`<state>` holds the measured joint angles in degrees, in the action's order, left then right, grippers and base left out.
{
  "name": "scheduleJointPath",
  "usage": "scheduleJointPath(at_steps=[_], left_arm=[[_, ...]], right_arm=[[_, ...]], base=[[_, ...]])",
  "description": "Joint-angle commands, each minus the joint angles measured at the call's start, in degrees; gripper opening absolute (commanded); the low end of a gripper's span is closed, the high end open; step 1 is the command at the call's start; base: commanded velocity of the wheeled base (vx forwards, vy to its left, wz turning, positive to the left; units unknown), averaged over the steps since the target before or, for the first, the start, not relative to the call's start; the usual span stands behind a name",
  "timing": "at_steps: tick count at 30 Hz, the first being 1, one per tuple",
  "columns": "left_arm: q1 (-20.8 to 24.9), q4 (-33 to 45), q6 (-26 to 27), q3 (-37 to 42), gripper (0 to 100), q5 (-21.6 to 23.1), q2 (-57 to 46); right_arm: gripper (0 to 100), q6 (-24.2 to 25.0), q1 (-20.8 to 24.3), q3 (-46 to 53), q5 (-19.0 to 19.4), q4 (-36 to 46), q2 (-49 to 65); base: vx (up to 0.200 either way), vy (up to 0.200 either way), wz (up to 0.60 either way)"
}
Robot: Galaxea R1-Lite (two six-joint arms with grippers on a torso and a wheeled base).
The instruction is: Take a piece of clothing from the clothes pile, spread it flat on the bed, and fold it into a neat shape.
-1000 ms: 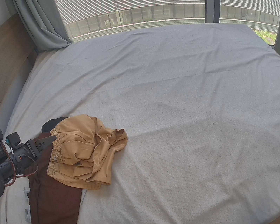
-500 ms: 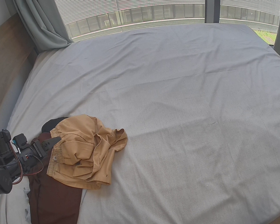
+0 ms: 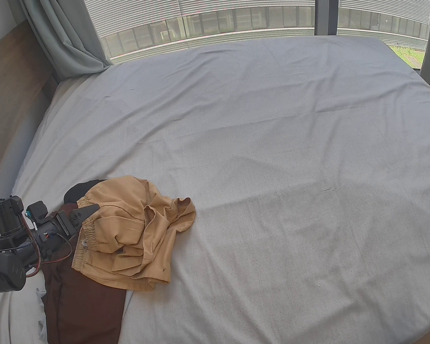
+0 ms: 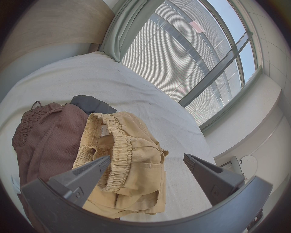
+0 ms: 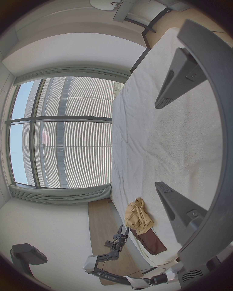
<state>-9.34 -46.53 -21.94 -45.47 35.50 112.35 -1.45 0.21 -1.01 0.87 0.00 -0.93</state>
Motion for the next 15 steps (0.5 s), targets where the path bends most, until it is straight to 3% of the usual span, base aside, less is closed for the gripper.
scheduleJointPath(at_steps=[1,15], left_arm=[[0.0,-0.1,-0.1,-0.8,100,0.4,1.0],[0.0,-3.1,-0.1,-0.5,100,2.1,2.8]], right_arm=[[100,0.0,0.0,0.9,0.0,0.0,0.8],[100,0.0,0.0,0.9,0.0,-0.1,0.8]], base=[[0.0,0.0,0.0],[0.0,0.0,0.0]])
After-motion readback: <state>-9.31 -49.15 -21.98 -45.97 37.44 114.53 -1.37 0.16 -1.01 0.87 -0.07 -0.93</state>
